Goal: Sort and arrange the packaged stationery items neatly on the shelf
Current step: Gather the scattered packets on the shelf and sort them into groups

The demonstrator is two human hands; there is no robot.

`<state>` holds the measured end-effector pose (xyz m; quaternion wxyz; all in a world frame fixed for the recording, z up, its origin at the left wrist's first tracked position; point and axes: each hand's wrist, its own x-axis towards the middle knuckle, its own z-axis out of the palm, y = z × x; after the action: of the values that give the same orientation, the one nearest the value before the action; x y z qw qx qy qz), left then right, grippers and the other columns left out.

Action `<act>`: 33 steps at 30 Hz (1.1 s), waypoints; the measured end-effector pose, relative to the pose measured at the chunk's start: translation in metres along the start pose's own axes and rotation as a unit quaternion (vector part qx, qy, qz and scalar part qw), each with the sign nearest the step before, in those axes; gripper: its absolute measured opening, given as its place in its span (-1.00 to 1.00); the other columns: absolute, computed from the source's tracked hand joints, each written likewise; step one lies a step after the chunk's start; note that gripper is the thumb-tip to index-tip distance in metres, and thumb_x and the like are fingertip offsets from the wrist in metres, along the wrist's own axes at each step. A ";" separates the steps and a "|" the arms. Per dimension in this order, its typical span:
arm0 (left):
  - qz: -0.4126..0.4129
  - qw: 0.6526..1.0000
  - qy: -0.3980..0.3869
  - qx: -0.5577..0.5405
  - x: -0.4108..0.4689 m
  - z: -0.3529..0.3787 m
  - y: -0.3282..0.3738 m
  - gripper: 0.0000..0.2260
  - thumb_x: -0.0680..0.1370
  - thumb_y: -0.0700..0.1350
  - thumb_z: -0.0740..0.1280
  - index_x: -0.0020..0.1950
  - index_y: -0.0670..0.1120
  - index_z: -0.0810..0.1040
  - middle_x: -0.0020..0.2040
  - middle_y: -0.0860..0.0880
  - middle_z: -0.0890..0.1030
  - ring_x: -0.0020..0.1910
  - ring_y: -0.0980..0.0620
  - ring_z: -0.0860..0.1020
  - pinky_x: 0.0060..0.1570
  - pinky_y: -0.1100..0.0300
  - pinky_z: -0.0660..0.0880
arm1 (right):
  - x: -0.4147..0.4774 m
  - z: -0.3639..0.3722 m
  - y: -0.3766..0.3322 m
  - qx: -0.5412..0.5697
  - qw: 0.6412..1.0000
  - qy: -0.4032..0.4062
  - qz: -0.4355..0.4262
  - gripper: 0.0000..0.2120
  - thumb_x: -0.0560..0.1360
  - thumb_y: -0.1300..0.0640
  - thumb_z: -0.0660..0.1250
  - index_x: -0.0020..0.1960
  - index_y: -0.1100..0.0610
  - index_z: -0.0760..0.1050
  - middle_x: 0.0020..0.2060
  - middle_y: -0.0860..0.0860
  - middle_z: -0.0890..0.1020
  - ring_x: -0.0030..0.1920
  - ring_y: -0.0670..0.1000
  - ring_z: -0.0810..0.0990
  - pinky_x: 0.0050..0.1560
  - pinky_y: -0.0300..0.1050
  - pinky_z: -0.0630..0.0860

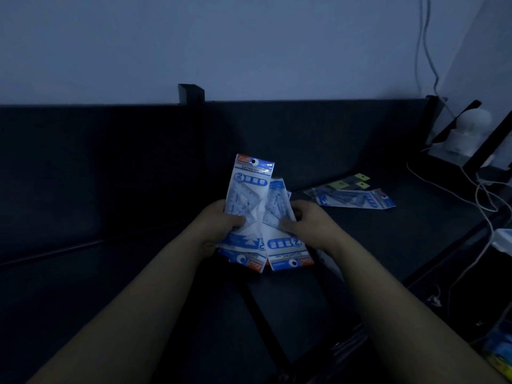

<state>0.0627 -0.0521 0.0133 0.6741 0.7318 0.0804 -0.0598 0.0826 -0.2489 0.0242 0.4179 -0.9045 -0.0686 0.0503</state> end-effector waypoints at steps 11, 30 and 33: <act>0.002 1.000 -0.017 -0.016 -0.058 -0.055 0.007 -0.78 0.53 -0.36 0.29 0.09 -0.09 0.49 0.05 -0.14 0.61 0.05 -0.15 0.59 0.06 -0.04 0.54 | -0.042 0.049 -0.052 0.219 0.973 0.049 0.053 -0.80 0.41 0.25 0.45 0.00 0.16 0.50 -0.11 0.08 0.65 -0.22 0.05 0.66 -0.33 -0.13 0.58; 0.018 0.984 0.171 0.049 -0.258 -0.296 -0.027 -0.88 0.51 -0.25 0.37 0.04 -0.16 0.55 -0.06 -0.11 0.63 -0.15 -0.02 0.60 -0.25 0.18 0.50 | -0.153 0.250 -0.239 0.234 0.967 -0.100 -0.011 -0.74 0.44 0.21 0.42 0.09 0.15 0.46 -0.07 0.12 0.64 -0.17 0.10 0.65 -0.23 -0.04 0.61; 0.039 0.974 0.205 0.086 -0.280 -0.320 -0.033 -0.88 0.53 -0.23 0.37 0.05 -0.15 0.56 -0.10 -0.05 0.64 -0.17 0.03 0.61 -0.31 0.24 0.50 | -0.163 0.276 -0.258 0.216 0.969 -0.124 -0.014 -0.72 0.44 0.18 0.41 0.10 0.15 0.42 -0.04 0.12 0.62 -0.12 0.11 0.65 -0.16 0.00 0.60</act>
<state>-0.2250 0.2584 0.0629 0.5797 0.7862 0.1831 0.1107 -0.1397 0.0965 0.0483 0.5919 -0.7787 -0.1202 0.1695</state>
